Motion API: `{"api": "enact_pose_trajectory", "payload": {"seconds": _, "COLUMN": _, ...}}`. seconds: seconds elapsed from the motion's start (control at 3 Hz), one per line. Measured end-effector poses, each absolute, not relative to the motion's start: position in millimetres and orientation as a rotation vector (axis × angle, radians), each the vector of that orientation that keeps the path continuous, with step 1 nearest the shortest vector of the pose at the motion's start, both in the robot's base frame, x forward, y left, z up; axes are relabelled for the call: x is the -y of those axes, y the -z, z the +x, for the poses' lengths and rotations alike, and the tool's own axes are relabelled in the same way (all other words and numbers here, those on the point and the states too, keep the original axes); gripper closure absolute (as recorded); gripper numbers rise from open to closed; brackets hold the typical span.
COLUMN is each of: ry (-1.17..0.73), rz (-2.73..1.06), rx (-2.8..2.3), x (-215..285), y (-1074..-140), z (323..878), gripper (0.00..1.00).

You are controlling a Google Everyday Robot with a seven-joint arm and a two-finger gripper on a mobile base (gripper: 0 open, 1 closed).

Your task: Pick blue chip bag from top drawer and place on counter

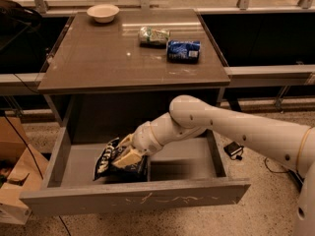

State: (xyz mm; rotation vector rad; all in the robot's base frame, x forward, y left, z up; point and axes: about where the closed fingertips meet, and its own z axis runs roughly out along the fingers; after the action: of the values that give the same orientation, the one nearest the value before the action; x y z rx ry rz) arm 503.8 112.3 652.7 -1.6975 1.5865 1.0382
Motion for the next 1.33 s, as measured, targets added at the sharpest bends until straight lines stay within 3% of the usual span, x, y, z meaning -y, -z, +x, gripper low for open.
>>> {"api": "enact_pose_trajectory", "payload": {"seconds": 0.33, "ry": -0.984, "rz": -1.724, "rx": -1.514, "x": -111.2, "y": -707.5, "z": 515.3, "gripper": 1.00}}
{"api": "enact_pose_trajectory", "payload": {"seconds": 1.33, "ry": -0.613, "rz": -1.802, "rx": -1.283, "x": -95.9, "y": -891.7, "z": 578.2, "gripper": 1.00}}
